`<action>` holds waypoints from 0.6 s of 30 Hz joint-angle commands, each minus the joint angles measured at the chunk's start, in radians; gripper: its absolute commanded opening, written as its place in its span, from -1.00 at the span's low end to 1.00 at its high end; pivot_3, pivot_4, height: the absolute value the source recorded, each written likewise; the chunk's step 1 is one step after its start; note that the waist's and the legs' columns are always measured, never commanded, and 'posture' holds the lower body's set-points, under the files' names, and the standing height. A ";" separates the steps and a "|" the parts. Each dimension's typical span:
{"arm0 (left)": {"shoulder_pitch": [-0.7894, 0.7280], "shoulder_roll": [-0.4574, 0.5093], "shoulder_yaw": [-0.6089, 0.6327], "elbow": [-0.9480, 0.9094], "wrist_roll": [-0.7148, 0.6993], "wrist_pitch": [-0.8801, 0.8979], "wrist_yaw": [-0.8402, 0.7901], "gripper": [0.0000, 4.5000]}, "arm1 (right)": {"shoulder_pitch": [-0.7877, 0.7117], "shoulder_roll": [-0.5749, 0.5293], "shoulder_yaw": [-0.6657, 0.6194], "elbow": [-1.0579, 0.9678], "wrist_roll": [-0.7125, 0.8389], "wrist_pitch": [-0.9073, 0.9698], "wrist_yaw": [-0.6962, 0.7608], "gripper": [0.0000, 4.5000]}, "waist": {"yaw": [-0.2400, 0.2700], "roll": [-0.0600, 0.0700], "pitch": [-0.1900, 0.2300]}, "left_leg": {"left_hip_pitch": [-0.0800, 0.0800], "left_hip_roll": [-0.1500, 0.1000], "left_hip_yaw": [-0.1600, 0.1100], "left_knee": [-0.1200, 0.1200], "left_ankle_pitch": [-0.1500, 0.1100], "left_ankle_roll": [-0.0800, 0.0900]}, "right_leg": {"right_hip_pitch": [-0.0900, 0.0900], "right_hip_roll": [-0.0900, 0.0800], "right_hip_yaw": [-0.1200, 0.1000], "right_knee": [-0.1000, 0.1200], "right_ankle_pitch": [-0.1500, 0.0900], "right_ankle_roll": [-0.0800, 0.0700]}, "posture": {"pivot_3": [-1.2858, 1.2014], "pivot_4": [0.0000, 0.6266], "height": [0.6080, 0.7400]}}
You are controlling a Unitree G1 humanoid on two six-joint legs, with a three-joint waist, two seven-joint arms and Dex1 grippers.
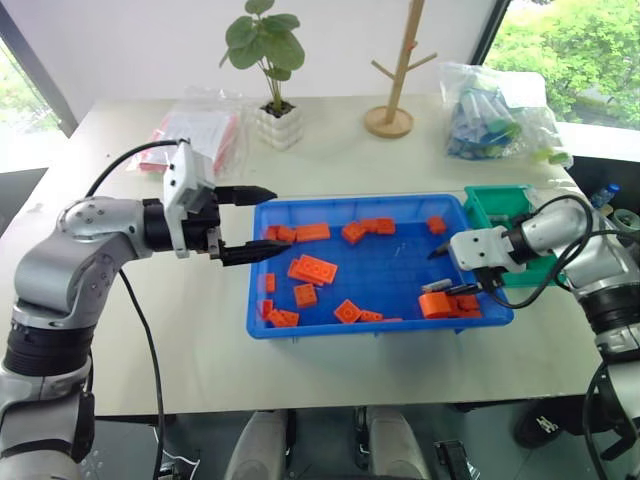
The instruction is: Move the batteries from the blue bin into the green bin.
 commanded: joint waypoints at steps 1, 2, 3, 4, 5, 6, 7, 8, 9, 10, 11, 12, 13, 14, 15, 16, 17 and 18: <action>-0.024 0.002 0.018 -0.005 -0.003 -0.019 -0.002 1.00 | -0.016 0.033 0.011 0.010 -0.012 0.049 -0.023 0.19 | -0.007 0.000 0.000 | 0.000 0.000 0.000 0.000 0.000 0.000 | 0.000 0.000 0.000 0.000 0.000 0.000 | 0.03 -0.52 0.28; -0.024 0.002 0.018 -0.004 -0.003 -0.020 -0.002 1.00 | -0.018 0.036 0.011 0.010 -0.013 0.058 -0.023 -0.01 | -0.011 0.000 0.000 | 0.000 0.000 0.000 0.000 0.000 0.000 | 0.000 0.000 0.000 0.000 0.000 0.000 | 0.03 -0.52 0.28; -0.024 0.002 0.018 -0.004 -0.003 -0.020 -0.002 1.00 | -0.018 0.038 0.010 0.008 -0.014 0.065 -0.022 -0.26 | -0.013 0.000 0.000 | 0.000 0.000 0.000 0.000 0.000 0.000 | 0.000 0.000 0.000 0.000 0.000 0.000 | 0.03 -0.52 0.28; -0.024 0.002 0.018 -0.004 -0.003 -0.020 -0.002 1.00 | -0.019 0.040 0.010 0.006 -0.014 0.074 -0.020 -0.44 | -0.014 0.000 0.000 | 0.000 0.000 0.000 0.000 0.000 0.000 | 0.000 0.000 0.000 0.000 0.000 0.000 | 0.03 -0.52 0.28; -0.026 0.002 0.018 -0.004 -0.003 -0.020 -0.002 1.00 | -0.021 0.040 0.010 0.004 -0.015 0.079 -0.019 -0.68 | -0.014 -0.001 0.000 | 0.001 0.000 0.000 0.000 0.000 0.000 | 0.000 0.000 0.000 0.000 0.000 0.000 | 0.03 -0.52 0.28; -0.027 0.001 0.017 -0.003 -0.003 -0.020 -0.001 1.00 | -0.022 0.040 0.009 0.003 -0.015 0.082 -0.018 -0.88 | -0.014 -0.001 0.000 | 0.001 0.000 0.000 0.000 0.000 0.000 | 0.000 0.000 0.000 0.000 0.000 0.000 | 0.03 -0.52 0.28; -0.028 0.000 0.017 -0.003 -0.002 -0.020 0.000 1.00 | -0.022 0.040 0.009 0.001 -0.016 0.085 -0.018 -0.98 | -0.014 -0.001 0.000 | 0.001 0.000 0.000 0.000 0.000 0.000 | 0.000 0.000 0.000 0.000 0.000 0.000 | 0.03 -0.52 0.28; -0.029 0.000 0.017 -0.002 -0.003 -0.021 0.001 1.00 | -0.023 0.041 0.007 -0.003 -0.014 0.092 -0.019 -0.98 | -0.014 -0.001 0.000 | 0.001 0.000 0.000 0.000 0.000 0.000 | 0.001 0.000 0.000 0.000 0.000 0.000 | 0.03 -0.52 0.28; -0.028 0.000 0.017 -0.002 -0.003 -0.022 0.001 1.00 | -0.023 0.041 0.006 -0.007 -0.013 0.098 -0.019 -0.98 | -0.014 -0.001 0.000 | 0.001 0.000 0.000 0.000 0.000 0.000 | 0.001 0.000 0.000 0.000 0.000 0.000 | 0.03 -0.52 0.28; -0.028 -0.001 0.016 -0.002 -0.003 -0.023 0.002 1.00 | -0.025 0.041 0.002 -0.014 -0.010 0.112 -0.019 -0.98 | -0.014 -0.001 0.000 | 0.001 0.000 0.000 0.000 0.000 0.000 | 0.001 0.000 0.000 0.000 0.000 0.000 | 0.03 -0.52 0.28; -0.028 -0.002 0.016 -0.001 -0.003 -0.024 0.002 1.00 | -0.026 0.041 -0.001 -0.019 -0.006 0.123 -0.019 -0.98 | -0.014 -0.001 0.000 | 0.001 0.000 0.000 0.000 0.000 0.000 | 0.001 0.000 0.000 0.000 0.000 0.000 | 0.03 -0.52 0.28; -0.030 -0.004 0.013 0.002 -0.001 -0.027 0.002 1.00 | -0.028 0.042 -0.002 -0.019 -0.006 0.128 -0.022 -0.98 | -0.014 -0.001 0.000 | 0.001 0.000 0.000 0.000 0.000 0.000 | 0.001 0.000 0.000 0.000 0.000 0.000 | 0.03 -0.52 0.28; -0.032 -0.006 0.011 0.004 0.000 -0.029 0.003 1.00 | -0.029 0.043 -0.003 -0.018 -0.007 0.130 -0.025 -0.98 | -0.013 -0.001 0.000 | 0.001 0.000 0.000 0.000 0.000 0.000 | 0.001 0.000 0.000 0.000 0.000 0.000 | 0.03 -0.52 0.28; -0.033 -0.008 0.010 0.006 0.001 -0.031 0.002 1.00 | -0.033 0.045 -0.002 -0.015 -0.010 0.125 -0.030 -0.98 | -0.014 -0.001 0.000 | 0.001 0.000 0.000 0.000 0.000 0.000 | 0.001 0.000 0.000 0.000 0.000 0.000 | 0.03 -0.52 0.28; -0.034 -0.009 0.009 0.007 0.002 -0.033 0.002 1.00 | -0.040 0.049 -0.003 -0.012 -0.008 0.131 -0.032 -0.98 | -0.014 -0.001 0.000 | 0.001 0.000 0.000 0.000 0.000 0.000 | 0.001 0.000 0.000 0.000 0.000 0.000 | 0.03 -0.52 0.28; -0.036 -0.010 0.008 0.008 0.002 -0.033 0.002 1.00 | -0.050 0.053 -0.006 -0.010 -0.007 0.145 -0.036 -0.98 | -0.015 -0.001 0.000 | 0.001 0.000 0.000 0.000 0.000 0.000 | 0.001 0.000 0.000 0.000 0.000 0.000 | 0.03 -0.52 0.28; -0.037 -0.010 0.008 0.009 0.002 -0.034 0.002 1.00 | -0.065 0.061 -0.009 -0.003 -0.009 0.151 -0.049 -0.88 | -0.016 -0.001 0.000 | 0.001 0.000 0.000 0.000 0.000 0.000 | 0.001 0.000 0.000 0.000 0.000 0.000 | 0.03 -0.52 0.28; -0.038 -0.011 0.008 0.010 0.002 -0.035 0.002 1.00 | -0.083 0.070 -0.010 0.012 -0.021 0.149 -0.076 -0.76 | -0.016 -0.001 0.000 | 0.001 0.000 0.000 0.000 0.000 0.000 | 0.001 0.000 0.000 0.000 0.000 0.000 | 0.03 -0.52 0.28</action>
